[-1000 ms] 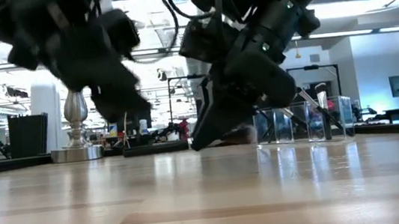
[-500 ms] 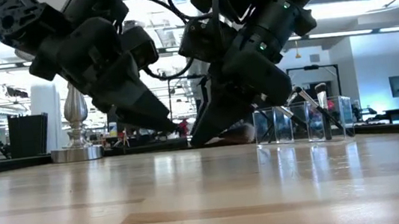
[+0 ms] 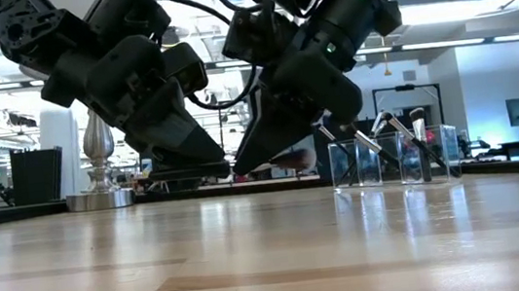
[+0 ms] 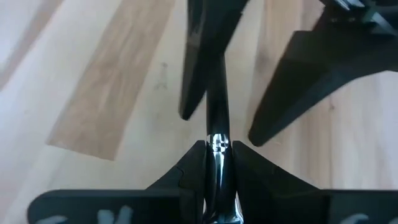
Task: Put items in baskets/containers
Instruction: Put the highlighter brush into the transparent organizer
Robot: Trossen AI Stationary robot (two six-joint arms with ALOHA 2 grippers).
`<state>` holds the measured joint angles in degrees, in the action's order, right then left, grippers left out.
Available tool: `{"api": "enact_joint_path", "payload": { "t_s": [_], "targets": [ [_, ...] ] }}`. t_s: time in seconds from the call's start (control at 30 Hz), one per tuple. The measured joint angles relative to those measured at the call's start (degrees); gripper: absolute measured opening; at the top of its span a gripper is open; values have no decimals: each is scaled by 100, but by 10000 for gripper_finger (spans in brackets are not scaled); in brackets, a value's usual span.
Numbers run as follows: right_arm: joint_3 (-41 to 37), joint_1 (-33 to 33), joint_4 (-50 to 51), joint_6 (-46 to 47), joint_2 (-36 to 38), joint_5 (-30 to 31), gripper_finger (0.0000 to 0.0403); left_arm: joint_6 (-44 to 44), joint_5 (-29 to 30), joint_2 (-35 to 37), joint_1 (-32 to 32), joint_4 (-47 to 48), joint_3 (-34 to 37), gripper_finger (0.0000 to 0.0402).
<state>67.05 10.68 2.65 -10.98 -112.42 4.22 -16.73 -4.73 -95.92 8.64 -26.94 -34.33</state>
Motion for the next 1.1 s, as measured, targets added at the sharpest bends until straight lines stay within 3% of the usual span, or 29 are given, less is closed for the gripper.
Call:
{"api": "enact_joint_path", "payload": {
  "t_s": [0.37, 0.8, 1.1],
  "targets": [
    [2, 17, 5, -14, 2, 222, 58, -22, 0, 0, -2, 11, 4, 207],
    [4, 17, 6, -1, 4, 226, 58, -22, 12, 0, -23, 36, 7, 127],
    [7, 122, 85, 14, 4, 415, 59, 15, -26, 0, -223, 61, 7, 149]
  ]
}}
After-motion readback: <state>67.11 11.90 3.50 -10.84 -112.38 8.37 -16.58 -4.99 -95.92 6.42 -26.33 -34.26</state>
